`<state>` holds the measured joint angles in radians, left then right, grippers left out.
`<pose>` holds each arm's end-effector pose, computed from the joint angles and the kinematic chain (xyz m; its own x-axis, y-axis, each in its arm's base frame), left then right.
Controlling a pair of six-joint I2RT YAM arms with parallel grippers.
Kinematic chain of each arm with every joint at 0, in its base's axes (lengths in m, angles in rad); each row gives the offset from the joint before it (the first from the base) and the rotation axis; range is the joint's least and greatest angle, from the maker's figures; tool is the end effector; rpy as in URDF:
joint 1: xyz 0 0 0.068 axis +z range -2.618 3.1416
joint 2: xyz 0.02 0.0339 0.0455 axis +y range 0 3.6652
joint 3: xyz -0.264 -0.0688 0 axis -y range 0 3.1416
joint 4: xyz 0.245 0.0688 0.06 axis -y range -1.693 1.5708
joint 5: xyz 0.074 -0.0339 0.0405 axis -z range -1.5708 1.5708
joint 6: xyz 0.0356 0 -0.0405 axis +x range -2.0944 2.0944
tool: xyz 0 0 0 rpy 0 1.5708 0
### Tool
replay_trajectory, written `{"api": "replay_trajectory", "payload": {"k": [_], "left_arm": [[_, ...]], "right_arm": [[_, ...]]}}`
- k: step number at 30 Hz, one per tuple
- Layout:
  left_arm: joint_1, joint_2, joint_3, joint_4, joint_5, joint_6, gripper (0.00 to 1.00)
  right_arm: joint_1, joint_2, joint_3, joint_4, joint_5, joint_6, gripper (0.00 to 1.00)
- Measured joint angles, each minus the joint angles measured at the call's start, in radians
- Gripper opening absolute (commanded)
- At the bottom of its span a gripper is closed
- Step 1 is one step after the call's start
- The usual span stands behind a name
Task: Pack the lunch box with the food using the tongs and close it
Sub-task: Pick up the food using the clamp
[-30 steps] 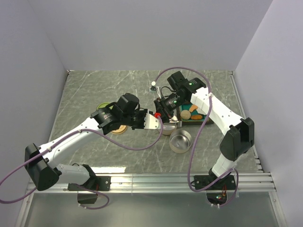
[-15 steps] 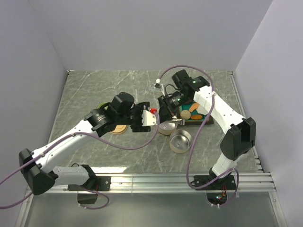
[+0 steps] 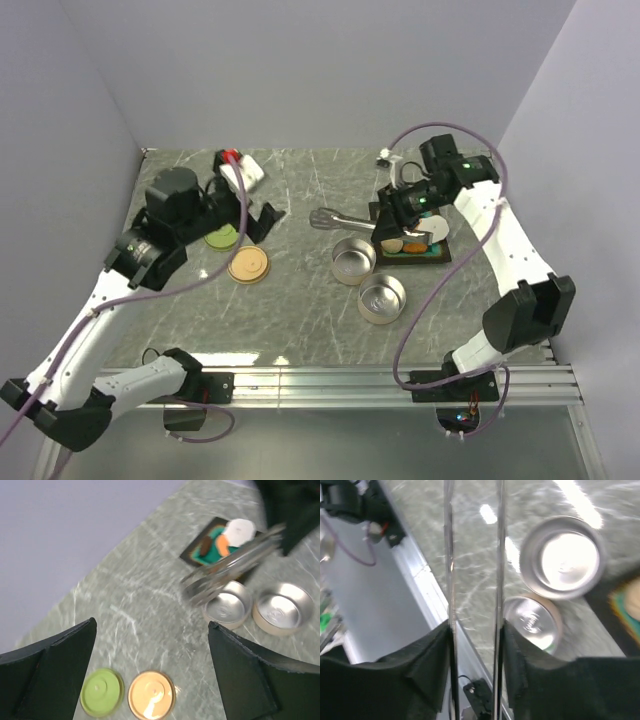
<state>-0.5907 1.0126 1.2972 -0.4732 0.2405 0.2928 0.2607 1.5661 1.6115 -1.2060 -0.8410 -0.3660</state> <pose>0.1656 -0.1213 0.4434 0.0631 0.2952 -0.9534 0.7489 0.6174 0.2408 0.2828 0.1029 0.3589 -0.6631 -0.4238 -0.6170 -0.7457 0.4454 0.4955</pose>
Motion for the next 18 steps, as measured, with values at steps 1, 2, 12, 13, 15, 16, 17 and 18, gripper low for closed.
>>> {"api": "replay_trajectory", "payload": {"k": [1, 2, 12, 13, 15, 16, 17, 18], "left_arm": [[0.054, 0.011, 0.017, -0.012, 0.016, -0.042, 0.99], [0.103, 0.026, 0.035, -0.028, 0.033, -0.080, 0.99], [0.364, 0.101, 0.086, -0.146, 0.272, -0.343, 0.99], [0.380, 0.101, 0.084, -0.151, 0.290, -0.351, 0.99], [0.403, 0.101, 0.081, -0.175, 0.322, -0.364, 0.99], [0.410, 0.101, 0.079, -0.189, 0.335, -0.365, 0.99], [0.416, 0.101, 0.076, -0.200, 0.346, -0.365, 0.99], [0.420, 0.101, 0.072, -0.207, 0.354, -0.366, 1.00]], "right_arm": [[-0.017, -0.016, 0.000, -0.005, 0.014, -0.013, 0.51], [-0.034, -0.030, 0.000, -0.011, 0.026, -0.022, 0.52], [-0.243, -0.118, 0.000, -0.052, 0.178, -0.079, 0.52], [-0.271, -0.121, 0.000, -0.053, 0.203, -0.084, 0.52], [-0.315, -0.123, 0.000, -0.056, 0.244, -0.094, 0.52], [-0.331, -0.125, 0.000, -0.057, 0.264, -0.099, 0.52], [-0.349, -0.127, 0.000, -0.058, 0.289, -0.105, 0.52], [-0.361, -0.130, -0.001, -0.060, 0.318, -0.109, 0.52]]}}
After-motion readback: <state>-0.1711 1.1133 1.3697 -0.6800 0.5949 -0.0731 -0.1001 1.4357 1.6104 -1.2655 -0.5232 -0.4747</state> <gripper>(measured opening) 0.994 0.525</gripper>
